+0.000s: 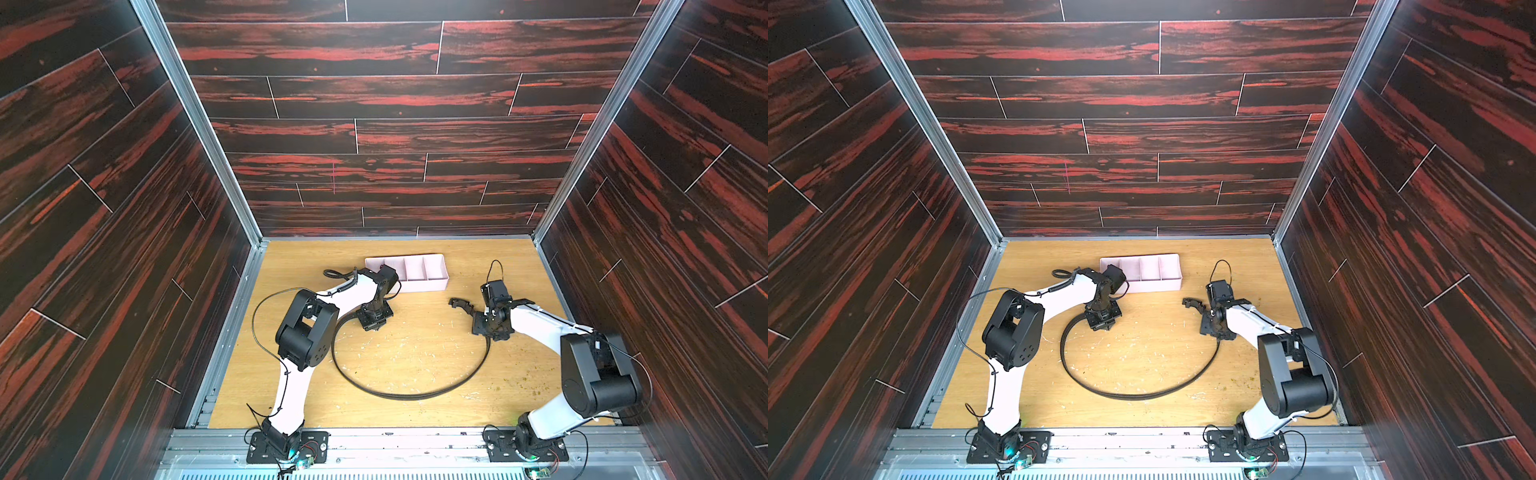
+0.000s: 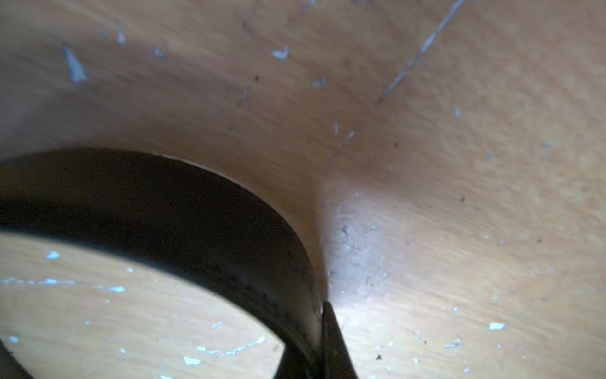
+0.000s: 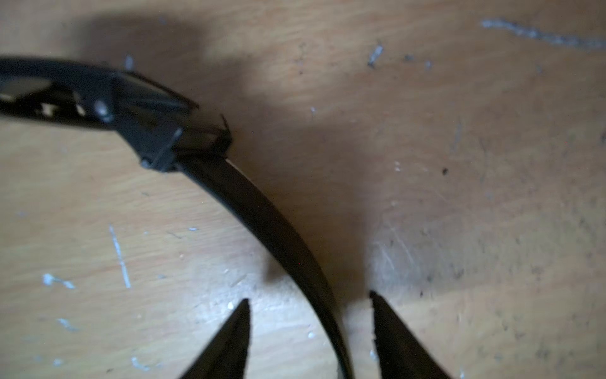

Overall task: Place the belts into the storage roll
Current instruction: Roll the belt at the center of the board.

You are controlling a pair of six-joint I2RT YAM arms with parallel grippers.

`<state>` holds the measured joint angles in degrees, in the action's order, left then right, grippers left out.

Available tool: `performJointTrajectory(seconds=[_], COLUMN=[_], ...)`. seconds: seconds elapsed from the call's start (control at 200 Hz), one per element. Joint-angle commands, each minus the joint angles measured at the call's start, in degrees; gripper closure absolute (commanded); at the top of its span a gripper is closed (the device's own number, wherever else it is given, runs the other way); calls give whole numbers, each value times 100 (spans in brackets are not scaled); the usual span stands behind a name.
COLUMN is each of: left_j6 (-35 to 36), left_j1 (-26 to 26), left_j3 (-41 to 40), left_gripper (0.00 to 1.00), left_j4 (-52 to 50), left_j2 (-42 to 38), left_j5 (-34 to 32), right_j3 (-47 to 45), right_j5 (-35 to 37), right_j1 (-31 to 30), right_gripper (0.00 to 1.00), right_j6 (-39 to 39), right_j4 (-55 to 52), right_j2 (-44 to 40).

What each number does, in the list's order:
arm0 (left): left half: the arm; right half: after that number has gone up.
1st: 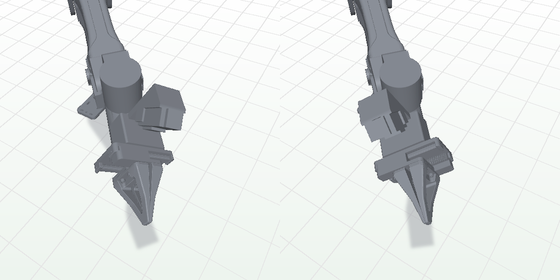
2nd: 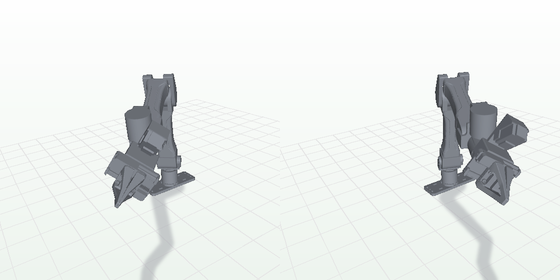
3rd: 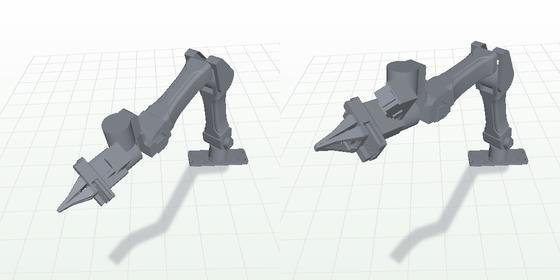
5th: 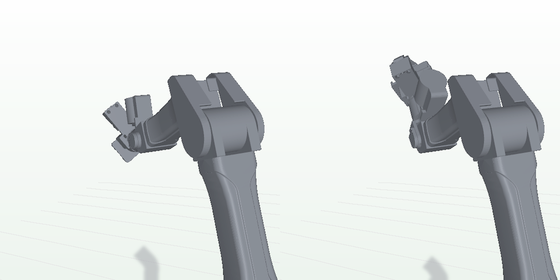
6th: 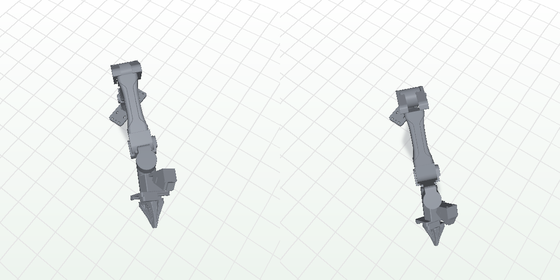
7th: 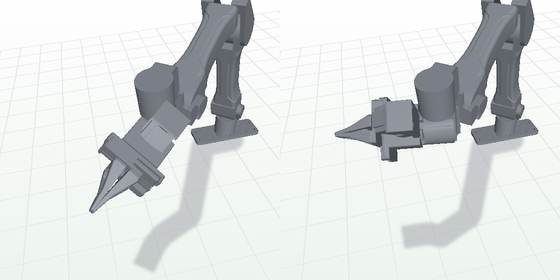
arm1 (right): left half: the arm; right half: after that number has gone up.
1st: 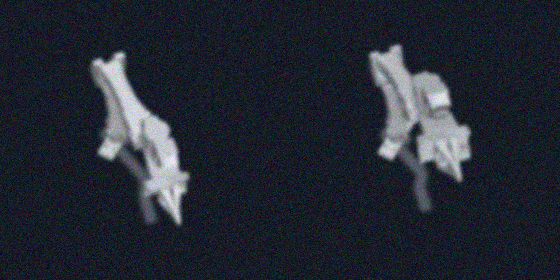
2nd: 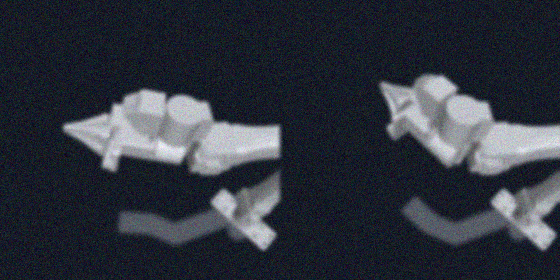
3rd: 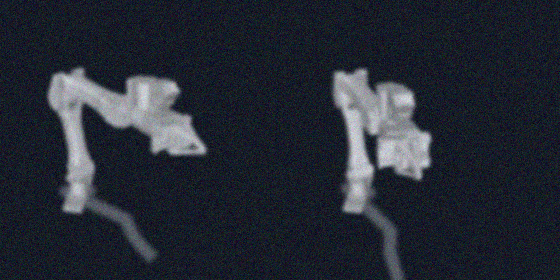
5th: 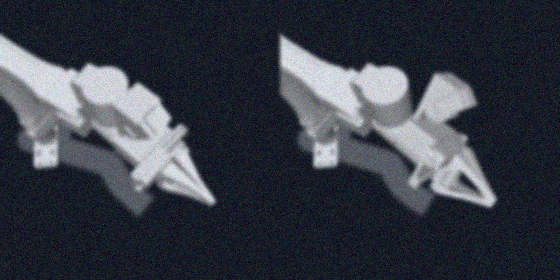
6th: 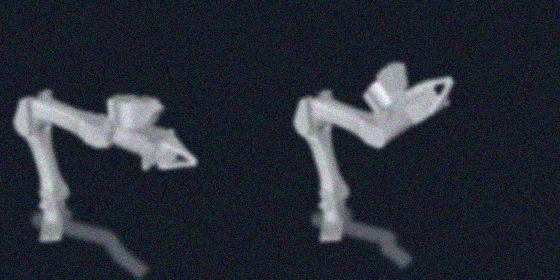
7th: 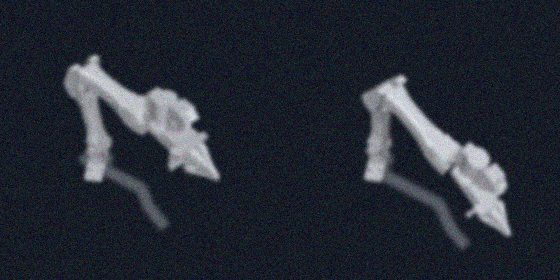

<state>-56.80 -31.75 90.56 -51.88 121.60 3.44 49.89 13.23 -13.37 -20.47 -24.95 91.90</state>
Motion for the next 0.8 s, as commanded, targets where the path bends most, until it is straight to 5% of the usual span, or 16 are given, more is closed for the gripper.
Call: performJointTrajectory(seconds=[0.0, 0.256, 0.631, 0.797], left_j6=[414, 828, 489, 613], left_j1=[-88, -701, -1211, -1243], left_j3=[73, 193, -424, -317], left_gripper=[100, 100, 100, 100], left_j4=[-372, -679, -36, -110], left_j2=[-148, -253, -423, -372], left_j5=[-107, -362, 163, 209], right_j3=[152, 354, 601, 727], right_j5=[171, 357, -614, -228], right_j1=[11, -605, -1495, -1502], right_gripper=[51, 77, 78, 75], right_j6=[317, 1015, 1900, 1813], right_j4=[203, 637, 1325, 1143], right_j2=[85, 70, 298, 341])
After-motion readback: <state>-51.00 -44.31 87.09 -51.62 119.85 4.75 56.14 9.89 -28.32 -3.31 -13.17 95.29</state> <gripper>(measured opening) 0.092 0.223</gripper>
